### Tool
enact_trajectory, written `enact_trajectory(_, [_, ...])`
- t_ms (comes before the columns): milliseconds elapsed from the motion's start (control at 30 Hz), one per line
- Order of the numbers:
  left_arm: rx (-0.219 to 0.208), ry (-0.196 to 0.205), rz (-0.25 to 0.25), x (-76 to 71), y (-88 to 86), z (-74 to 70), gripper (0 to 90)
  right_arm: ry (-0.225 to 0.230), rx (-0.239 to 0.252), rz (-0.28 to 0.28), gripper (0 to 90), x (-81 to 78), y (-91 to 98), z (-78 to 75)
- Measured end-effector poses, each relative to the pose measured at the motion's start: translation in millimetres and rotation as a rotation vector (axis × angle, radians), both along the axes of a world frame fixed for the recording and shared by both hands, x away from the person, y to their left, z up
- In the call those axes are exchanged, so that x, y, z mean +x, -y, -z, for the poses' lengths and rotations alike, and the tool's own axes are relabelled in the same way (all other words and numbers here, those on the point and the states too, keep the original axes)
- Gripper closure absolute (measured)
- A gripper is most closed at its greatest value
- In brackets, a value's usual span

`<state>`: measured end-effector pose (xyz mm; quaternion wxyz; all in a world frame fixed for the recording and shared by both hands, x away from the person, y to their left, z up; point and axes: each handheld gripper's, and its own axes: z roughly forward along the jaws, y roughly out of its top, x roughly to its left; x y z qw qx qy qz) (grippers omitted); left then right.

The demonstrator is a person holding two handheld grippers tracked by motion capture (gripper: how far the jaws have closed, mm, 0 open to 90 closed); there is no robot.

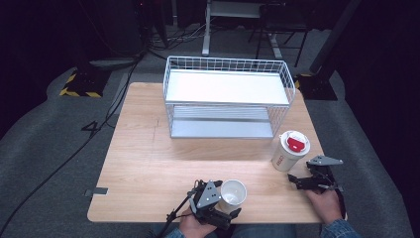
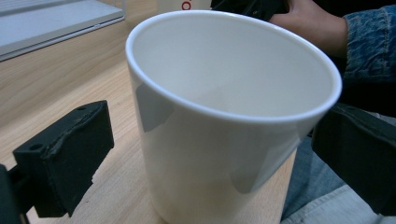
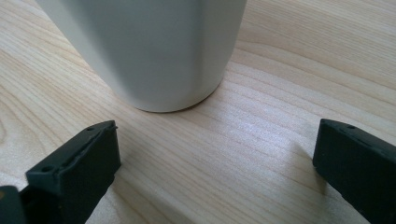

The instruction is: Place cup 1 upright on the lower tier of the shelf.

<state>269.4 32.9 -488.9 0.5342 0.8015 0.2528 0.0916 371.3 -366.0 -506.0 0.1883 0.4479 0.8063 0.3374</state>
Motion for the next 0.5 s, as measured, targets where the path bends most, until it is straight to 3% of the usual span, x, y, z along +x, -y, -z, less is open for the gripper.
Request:
enact_trajectory(300, [0.034,-0.004,0.001,3.8,11.8,5.0,1.8,0.000,0.000,0.000,0.9,0.0,0.0,0.0])
enact_trajectory(500, [0.065,0.014,0.013,3.7,13.9,7.1,18.5,0.000,0.000,0.000,0.9,-0.1,0.0,0.0])
